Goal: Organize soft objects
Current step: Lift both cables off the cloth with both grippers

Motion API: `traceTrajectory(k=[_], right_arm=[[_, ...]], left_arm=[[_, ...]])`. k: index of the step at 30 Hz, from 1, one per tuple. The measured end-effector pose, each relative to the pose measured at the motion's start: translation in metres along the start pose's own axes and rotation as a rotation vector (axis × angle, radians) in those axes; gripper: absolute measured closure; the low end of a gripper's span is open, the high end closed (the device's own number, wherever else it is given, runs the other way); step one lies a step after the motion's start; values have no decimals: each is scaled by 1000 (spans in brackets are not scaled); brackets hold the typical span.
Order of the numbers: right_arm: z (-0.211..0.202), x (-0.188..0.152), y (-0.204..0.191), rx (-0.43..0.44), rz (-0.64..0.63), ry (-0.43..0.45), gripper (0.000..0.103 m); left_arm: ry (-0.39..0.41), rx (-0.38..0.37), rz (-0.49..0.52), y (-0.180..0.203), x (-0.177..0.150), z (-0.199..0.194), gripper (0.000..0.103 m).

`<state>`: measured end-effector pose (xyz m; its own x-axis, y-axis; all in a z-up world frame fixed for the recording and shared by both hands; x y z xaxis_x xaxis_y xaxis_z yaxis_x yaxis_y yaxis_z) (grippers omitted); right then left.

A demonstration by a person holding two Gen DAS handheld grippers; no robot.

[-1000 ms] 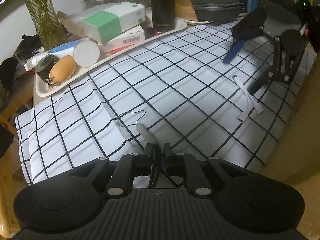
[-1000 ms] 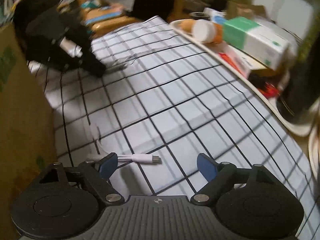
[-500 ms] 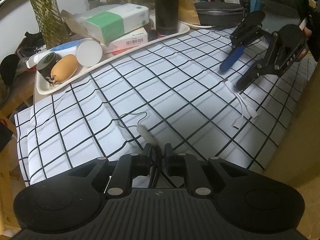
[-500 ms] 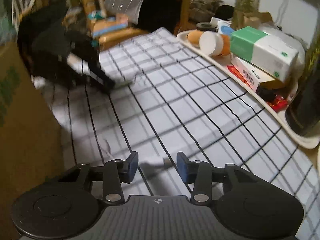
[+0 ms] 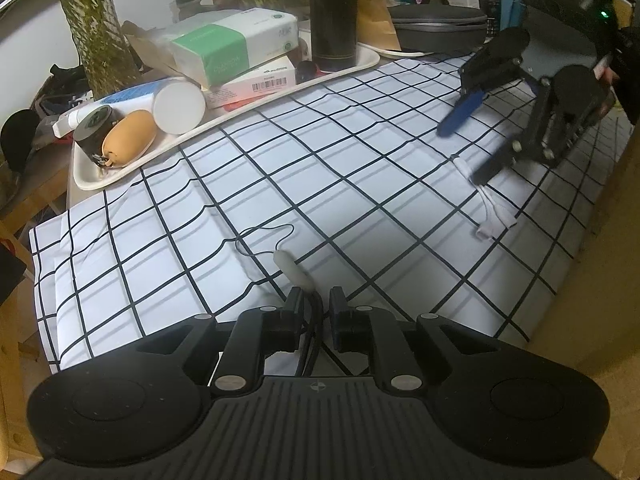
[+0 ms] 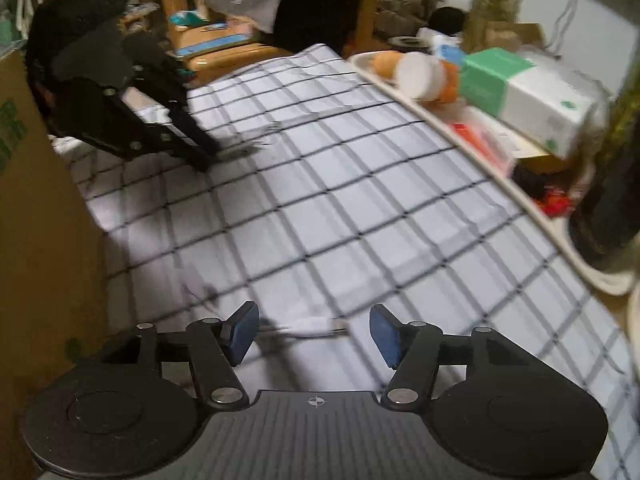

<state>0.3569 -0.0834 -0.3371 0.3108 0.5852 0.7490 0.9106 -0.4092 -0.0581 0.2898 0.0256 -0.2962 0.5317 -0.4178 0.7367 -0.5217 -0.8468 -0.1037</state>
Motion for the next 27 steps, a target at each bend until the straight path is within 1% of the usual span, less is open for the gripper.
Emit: traceTrajectory(k=[5,6,13,18,20,21,22,24,27], right_arm=[[-9,-6,20,-84,13,-14,40],[-10,-6,22,-88,30,-18,40],[-10,0,14,-12,97,14,40],[-4,-6,8,-12,57,-13,43],[-6,-8,10,-4,87,-11,51],[-8,-9,13,-8,100,-6,64],[-10,-9,16,-14,119,-1,72],[-14,-11,23,-24,160,-6,72],[-18,-16,24,-31,176,-11,72]], left_arm=[[0,1,2,0,0,0,89],[0,1,2,0,-1,0,89],[2,1,4,0,0,0,89],[2,0,3,0,0,0,89],[1,1,2,1,0,0,89],[1,2,3,1,0,0,89],[1,2,5,1,0,0,89],[2,3,6,1,0,0,89],[2,2,4,2,0,0,89]])
Point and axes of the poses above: each gripper's, at about its wrist camera, not at the fingertips, and z roughly the way its jaws point, y to its right, x to its top, the point moved 10 cm from there along z, roughly the way its jaws point, and after that the axes turned 10 degrees about y, right-handed, at the moved point
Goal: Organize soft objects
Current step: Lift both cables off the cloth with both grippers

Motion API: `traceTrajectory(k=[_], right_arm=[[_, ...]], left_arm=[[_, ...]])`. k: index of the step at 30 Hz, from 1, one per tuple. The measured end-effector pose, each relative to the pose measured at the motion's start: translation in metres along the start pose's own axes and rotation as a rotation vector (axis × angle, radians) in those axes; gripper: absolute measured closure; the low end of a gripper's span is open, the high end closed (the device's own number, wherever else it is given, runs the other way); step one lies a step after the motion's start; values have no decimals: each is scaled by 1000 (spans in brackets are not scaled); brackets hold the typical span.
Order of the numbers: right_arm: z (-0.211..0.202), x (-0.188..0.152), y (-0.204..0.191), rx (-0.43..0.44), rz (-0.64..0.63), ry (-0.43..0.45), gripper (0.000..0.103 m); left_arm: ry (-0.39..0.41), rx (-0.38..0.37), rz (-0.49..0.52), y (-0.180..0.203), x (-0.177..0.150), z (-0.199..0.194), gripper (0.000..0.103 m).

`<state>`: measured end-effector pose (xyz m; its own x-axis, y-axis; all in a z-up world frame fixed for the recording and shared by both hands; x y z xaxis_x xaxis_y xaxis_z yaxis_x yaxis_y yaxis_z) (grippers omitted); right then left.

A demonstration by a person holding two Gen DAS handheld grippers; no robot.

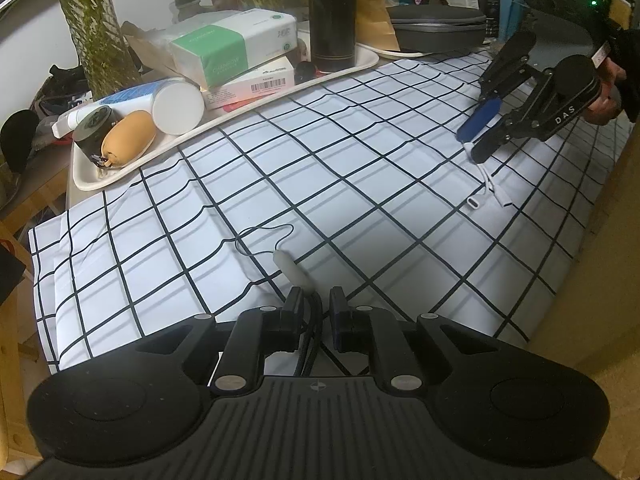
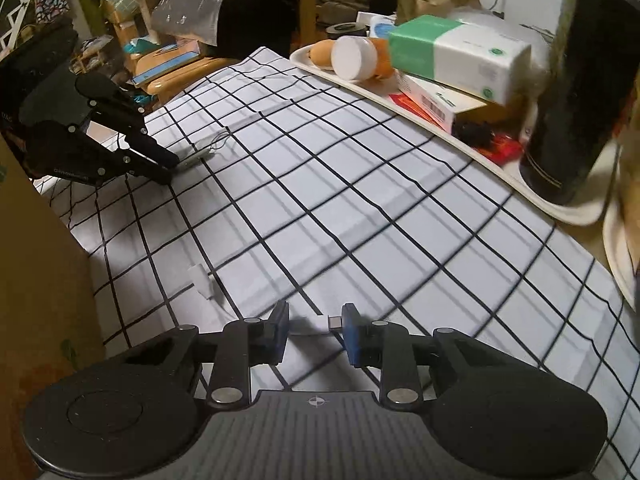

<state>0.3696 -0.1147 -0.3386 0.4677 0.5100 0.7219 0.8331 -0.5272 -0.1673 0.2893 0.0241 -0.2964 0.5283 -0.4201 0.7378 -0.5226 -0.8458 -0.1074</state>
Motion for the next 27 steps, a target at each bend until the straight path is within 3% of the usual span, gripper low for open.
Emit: traceTrajectory(k=[6,10,14,16,19,23,27], right_arm=[[-13,-7,15,-72,89,-14,72],[-34,-6,33,-114,238,40,73],[-51,-2,41,-177,280,76,73],[-56,-1,43,-212,287,79,73],[-63,-4,44,-254,314,74,73],[-69,-7,46,-290,351,76,73],[-72,-8,50,-344,360,66,73]], left_arm=[[2,-1,-2,0,0,0,89],[9,-2,-4,0,1,-2,89],[21,-7,-13,-1,5,-4,88],[28,-6,-27,-3,7,-5,66],[50,8,-56,-8,12,-8,46],[31,-9,-91,-8,15,-1,45],[-20,23,-40,-3,7,11,46]])
Point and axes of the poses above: each gripper's, at about its wrist camera, not at the fingertips, and z roughly the way its jaws point, y to its right, x to its top, the point moved 10 cm from there along z, roughly the way its jaws point, and after that the axes turned 10 degrees about y, right-handed, at the moved point
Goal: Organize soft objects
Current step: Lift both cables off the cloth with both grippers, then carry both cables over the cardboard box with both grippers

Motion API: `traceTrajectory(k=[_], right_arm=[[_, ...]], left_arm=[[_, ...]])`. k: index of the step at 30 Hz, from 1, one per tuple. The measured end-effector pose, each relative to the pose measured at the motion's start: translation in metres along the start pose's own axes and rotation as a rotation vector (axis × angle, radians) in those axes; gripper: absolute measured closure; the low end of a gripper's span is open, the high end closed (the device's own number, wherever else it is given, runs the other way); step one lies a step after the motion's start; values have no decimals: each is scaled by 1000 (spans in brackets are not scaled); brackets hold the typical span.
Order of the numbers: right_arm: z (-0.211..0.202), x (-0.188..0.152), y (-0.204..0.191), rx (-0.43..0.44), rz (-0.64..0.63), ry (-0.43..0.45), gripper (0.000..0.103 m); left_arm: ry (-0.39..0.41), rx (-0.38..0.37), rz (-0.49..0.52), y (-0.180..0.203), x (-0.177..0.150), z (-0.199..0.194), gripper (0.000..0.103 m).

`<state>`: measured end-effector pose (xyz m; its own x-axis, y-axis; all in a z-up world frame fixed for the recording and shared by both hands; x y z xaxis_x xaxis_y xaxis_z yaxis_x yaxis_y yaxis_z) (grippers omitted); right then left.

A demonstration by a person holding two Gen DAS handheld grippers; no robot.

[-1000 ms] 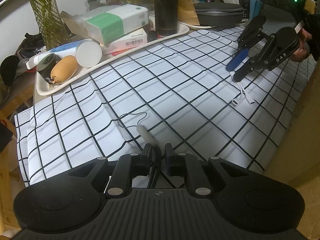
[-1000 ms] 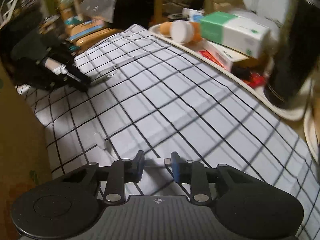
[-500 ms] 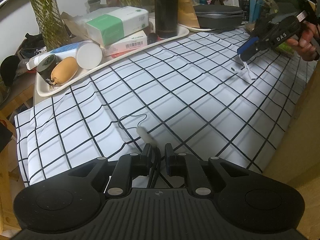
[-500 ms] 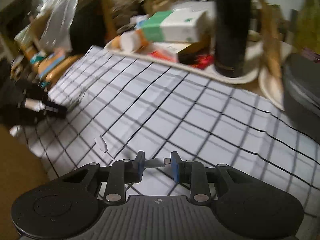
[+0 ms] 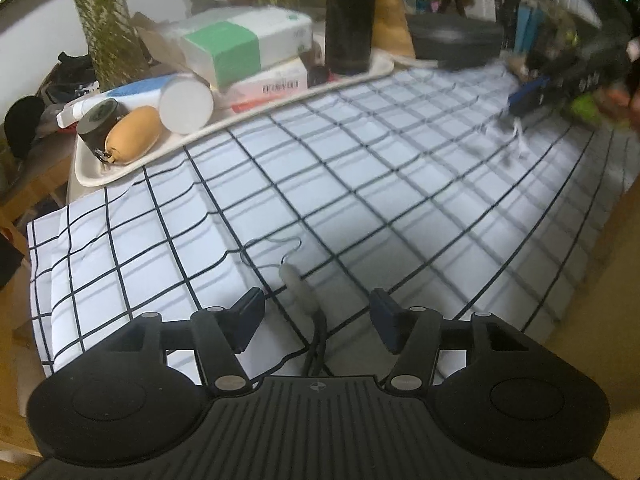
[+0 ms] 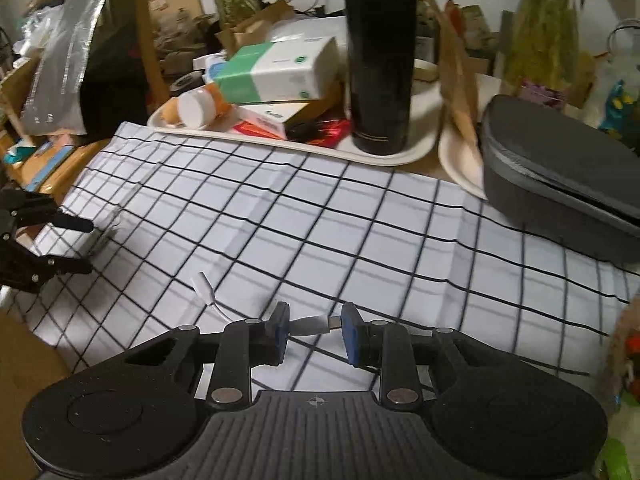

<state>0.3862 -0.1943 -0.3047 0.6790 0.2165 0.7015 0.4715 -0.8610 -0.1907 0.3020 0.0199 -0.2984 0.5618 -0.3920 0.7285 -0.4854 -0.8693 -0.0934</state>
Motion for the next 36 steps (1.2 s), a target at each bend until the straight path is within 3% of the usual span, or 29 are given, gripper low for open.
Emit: traceTrajectory(k=[2,4,5,14,22,36], right_arm=[[-1,1,0,-28,-11,0,73],[-4,2,0,-55,-24,3,73],[-6,2,0,-63,-25,4,73],[-19,5,4,-112,-19,23,73],[-41,16,-3,-128,-11,73,73],[-121,31,-34,-160,-40,163,73]], left_arm=[[13,7,14,2,0,0,50],[13,-27,-5,5,2,-2,88],[9,-7,-4,4,2,-1,94],[34,40,-10,-8,13,-12,94],[128,88,-61,-20,43,-55,94],[237,94,-62,10,82,-138,94]])
Point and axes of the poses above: each gripper's, at about its wrist camera, not at the fingertips, and z roughly the way its jaws point, y to its right, x to its top, the point moved 10 cm from there along z, roughly the way its jaws point, and after that the axes turned 10 degrees about y, right-handed, at the moved point
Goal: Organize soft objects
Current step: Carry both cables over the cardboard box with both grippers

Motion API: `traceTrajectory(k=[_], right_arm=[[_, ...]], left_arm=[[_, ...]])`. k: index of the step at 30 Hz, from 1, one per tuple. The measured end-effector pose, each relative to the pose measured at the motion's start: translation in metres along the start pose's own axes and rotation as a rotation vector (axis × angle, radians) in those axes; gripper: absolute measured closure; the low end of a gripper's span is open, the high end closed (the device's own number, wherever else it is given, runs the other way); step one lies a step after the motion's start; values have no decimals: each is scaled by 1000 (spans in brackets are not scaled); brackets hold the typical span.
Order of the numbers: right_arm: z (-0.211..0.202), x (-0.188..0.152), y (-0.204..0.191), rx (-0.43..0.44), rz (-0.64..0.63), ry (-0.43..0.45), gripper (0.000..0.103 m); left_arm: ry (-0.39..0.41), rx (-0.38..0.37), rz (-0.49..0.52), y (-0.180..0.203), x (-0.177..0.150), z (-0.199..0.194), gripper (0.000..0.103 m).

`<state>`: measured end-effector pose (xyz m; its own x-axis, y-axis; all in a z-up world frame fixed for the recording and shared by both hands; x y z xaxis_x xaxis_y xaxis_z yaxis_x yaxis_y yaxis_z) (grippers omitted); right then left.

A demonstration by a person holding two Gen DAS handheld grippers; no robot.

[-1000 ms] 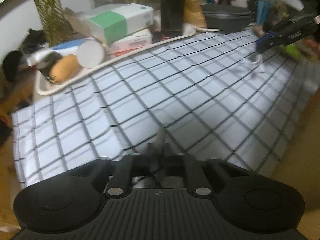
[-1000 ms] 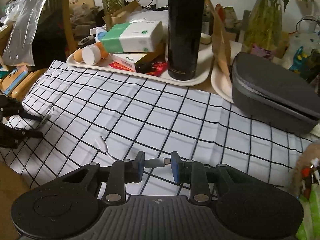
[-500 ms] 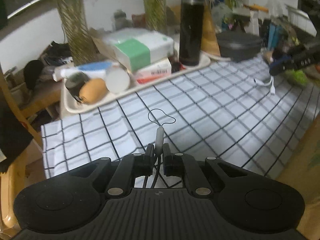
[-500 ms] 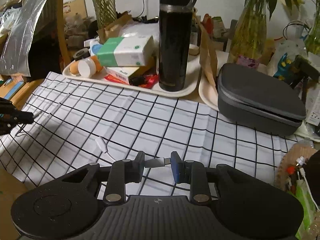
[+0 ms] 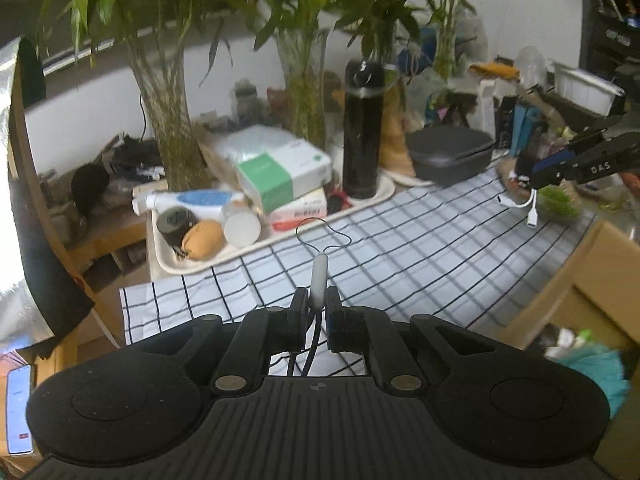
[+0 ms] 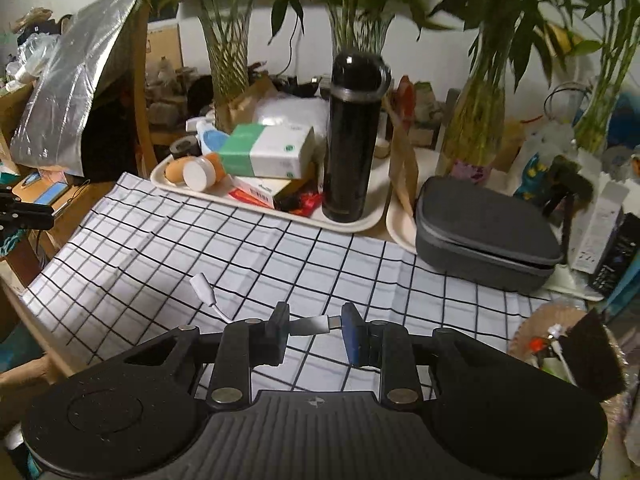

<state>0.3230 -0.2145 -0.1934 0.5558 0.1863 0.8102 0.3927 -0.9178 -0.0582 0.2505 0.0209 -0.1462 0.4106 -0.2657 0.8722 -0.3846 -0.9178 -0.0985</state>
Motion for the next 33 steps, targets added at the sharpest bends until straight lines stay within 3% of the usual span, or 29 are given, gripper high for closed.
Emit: traceTrajectory(k=[17,33], right_arm=[[-107,15,-42,26,13,100,73],[-147,-27,-79,87,103,61,73]], left_arm=[[74,-56,13,56,34,-82,94],[-10,-124,-15,108,12,-100,94]])
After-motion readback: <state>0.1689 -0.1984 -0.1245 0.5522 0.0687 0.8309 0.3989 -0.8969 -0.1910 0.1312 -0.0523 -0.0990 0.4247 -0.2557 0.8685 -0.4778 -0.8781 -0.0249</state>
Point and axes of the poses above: each gripper's, at about its wrist camera, not at the fingertips, and z roughly the way its jaws point, y to its right, x to its top, the point moved 10 cm from there along z, roughly the way its jaws point, and after that the axes turned 10 degrees about y, right-handed, at the moved point
